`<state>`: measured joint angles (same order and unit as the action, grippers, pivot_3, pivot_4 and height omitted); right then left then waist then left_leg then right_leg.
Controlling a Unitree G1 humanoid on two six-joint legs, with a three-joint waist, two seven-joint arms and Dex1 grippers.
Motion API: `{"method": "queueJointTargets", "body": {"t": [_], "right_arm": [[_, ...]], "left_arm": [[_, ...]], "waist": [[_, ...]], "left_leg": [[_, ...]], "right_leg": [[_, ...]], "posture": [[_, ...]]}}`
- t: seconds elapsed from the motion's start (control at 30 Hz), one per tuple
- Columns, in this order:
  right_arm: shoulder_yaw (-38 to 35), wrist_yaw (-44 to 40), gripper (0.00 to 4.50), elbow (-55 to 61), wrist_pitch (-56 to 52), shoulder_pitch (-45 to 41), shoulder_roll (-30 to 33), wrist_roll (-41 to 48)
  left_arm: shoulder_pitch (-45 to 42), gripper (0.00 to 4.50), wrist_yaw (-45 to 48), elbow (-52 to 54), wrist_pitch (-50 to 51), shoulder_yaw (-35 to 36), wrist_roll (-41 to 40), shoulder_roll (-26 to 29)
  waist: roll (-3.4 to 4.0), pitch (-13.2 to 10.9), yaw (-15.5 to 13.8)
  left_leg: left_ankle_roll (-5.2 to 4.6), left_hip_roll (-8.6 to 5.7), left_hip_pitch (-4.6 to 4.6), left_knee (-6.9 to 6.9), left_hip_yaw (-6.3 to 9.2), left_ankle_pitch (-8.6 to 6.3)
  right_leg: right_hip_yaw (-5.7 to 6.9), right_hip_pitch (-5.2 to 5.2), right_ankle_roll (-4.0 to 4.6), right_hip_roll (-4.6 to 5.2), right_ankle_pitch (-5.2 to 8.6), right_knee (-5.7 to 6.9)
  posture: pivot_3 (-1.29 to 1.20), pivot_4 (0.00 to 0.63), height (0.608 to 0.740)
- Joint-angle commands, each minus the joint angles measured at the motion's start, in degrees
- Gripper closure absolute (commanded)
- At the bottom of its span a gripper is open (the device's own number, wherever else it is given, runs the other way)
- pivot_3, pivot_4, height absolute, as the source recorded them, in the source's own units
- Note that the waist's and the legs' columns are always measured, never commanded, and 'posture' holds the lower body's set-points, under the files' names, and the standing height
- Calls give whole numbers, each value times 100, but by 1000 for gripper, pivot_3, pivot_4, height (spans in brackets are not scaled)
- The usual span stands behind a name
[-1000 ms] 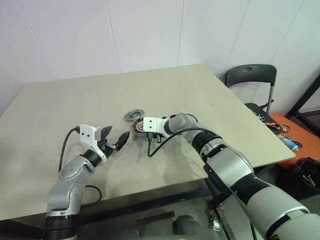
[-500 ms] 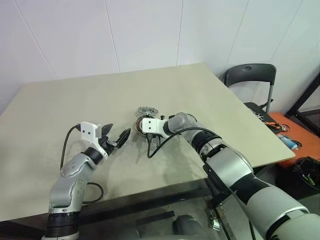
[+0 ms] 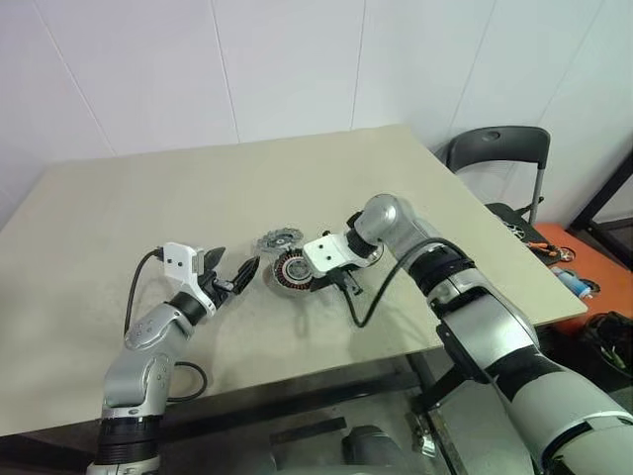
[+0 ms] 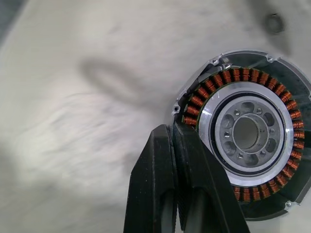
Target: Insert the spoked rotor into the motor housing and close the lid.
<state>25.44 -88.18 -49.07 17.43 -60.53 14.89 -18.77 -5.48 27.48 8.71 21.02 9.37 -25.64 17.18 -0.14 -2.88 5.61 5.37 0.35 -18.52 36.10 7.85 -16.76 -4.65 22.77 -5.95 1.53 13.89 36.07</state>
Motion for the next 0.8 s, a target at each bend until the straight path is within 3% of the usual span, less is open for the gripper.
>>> {"method": "queueJointTargets", "body": {"t": [0.03,0.17,0.37,0.7,0.8], "right_arm": [[3,26,4468,800,-195,156,239,124],[-29,-143,4468,1624,-941,555,430,341],[24,-36,4468,1930,-1940,830,406,430],[358,83,4468,1895,-1787,977,452,357],[353,-18,3835,1854,-1726,995,469,501]], "left_arm": [[-246,0,-23,42,-52,82,-110,-44],[-285,0,34,-54,-91,21,-13,-22],[-374,0,58,-101,-61,10,-23,-26],[-447,0,95,-196,-72,16,41,24],[-424,0,136,-138,-10,15,-21,35]], "waist": [[-1,0,-14],[-1,-1,-23],[-1,-1,-24],[-2,0,-12],[-2,0,-20]], "left_leg": [[0,0,0,2,1,0],[0,0,-1,2,0,0],[0,0,0,2,-1,0],[0,0,4,4,-2,0],[0,0,4,4,-1,0]], "right_leg": [[1,0,0,0,0,1],[0,-1,-2,0,2,-1],[1,0,1,0,0,0],[0,-4,-7,0,4,0],[1,-5,-8,0,5,-1]], "posture": [[0,0,740],[0,0,740],[0,0,740],[0,0,740],[0,0,740]]}}
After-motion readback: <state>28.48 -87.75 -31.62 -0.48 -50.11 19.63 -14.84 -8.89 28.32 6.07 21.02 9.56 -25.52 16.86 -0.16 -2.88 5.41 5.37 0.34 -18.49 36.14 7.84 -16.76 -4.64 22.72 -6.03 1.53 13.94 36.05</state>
